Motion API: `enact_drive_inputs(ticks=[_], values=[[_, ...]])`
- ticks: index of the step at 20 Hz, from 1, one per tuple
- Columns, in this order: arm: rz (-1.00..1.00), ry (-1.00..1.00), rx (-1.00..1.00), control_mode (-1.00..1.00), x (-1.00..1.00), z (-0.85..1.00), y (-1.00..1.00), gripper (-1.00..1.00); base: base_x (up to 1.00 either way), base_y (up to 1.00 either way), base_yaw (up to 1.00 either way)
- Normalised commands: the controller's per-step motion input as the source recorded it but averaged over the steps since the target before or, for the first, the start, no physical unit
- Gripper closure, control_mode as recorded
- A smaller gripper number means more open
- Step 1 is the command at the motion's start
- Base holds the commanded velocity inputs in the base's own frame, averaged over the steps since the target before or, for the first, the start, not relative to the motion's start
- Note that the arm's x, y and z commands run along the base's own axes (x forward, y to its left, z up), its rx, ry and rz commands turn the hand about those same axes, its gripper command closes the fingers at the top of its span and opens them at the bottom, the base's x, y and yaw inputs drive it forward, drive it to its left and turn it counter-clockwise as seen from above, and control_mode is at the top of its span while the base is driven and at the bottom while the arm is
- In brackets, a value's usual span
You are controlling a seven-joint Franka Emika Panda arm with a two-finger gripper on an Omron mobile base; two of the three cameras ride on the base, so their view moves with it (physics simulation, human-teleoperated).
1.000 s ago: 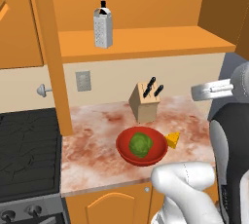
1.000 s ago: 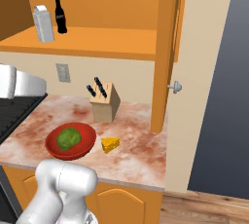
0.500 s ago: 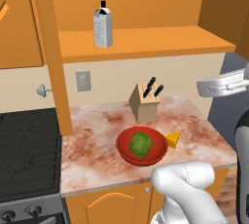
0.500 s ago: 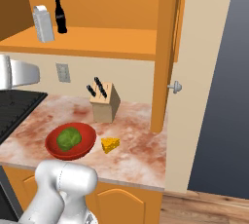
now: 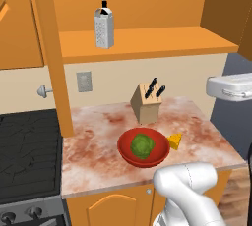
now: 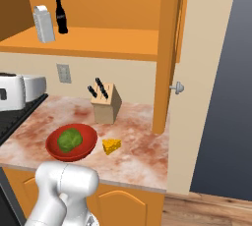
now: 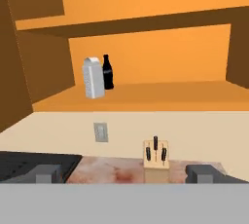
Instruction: Pick the cheese from the fridge and the cheese grater from the cabinet and place them next to the salad bowl.
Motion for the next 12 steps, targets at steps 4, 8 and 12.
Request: enact_drive_inputs(ticks=[4,8,12], values=[[0.0,-0.18,0.11,-1.0,0.0,0.1,0.09,-1.0,0.0,0.0,0.0],[0.0,-0.23,0.07,-1.0,0.0,0.27,0.22,-1.0,0.0,0.0,0.0],[0.0,-0.14,-0.03,-1.0,0.03,0.34,0.08,-1.0,0.0,0.0,0.0]])
